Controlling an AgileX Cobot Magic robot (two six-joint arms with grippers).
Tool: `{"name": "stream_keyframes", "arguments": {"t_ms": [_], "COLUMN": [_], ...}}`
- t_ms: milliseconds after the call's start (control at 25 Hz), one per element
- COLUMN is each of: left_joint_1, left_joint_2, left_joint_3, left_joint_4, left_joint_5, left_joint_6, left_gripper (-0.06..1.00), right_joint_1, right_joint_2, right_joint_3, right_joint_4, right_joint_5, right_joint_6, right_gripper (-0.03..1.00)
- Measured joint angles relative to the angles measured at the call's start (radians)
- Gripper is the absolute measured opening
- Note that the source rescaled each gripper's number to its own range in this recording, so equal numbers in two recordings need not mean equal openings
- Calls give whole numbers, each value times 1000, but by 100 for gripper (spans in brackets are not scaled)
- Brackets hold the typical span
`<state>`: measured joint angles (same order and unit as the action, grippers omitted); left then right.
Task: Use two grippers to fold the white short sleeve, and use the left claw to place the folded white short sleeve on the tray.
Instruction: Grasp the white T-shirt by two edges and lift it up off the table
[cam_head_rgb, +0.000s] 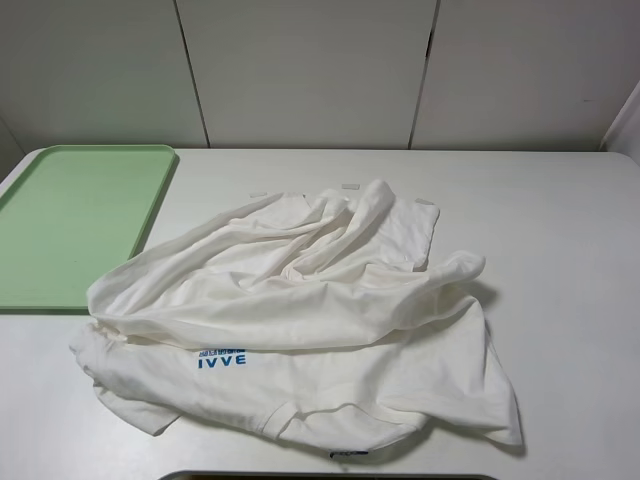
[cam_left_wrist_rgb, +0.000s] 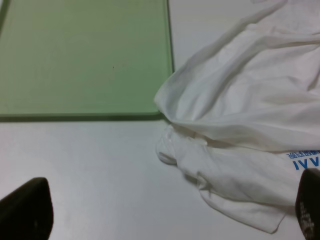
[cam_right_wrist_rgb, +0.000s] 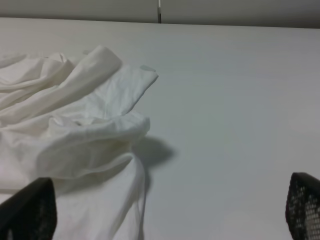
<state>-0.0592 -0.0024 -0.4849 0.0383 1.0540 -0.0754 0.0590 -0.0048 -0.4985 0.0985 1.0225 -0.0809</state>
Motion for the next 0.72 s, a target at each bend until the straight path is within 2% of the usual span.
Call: {"name": "stream_keyframes", "arguments": {"t_ms": [720], "left_joint_1": [0], "left_joint_2": [0], "left_joint_3": [0], "left_joint_4": [2], "left_joint_5": [-2], "left_joint_6": [0], "left_gripper": [97], "right_joint_1": [0], "right_joint_2": [0], "right_joint_3": [0], "right_joint_4": [0], "right_joint_5": [0], "right_joint_6": [0], "right_gripper": [100]}}
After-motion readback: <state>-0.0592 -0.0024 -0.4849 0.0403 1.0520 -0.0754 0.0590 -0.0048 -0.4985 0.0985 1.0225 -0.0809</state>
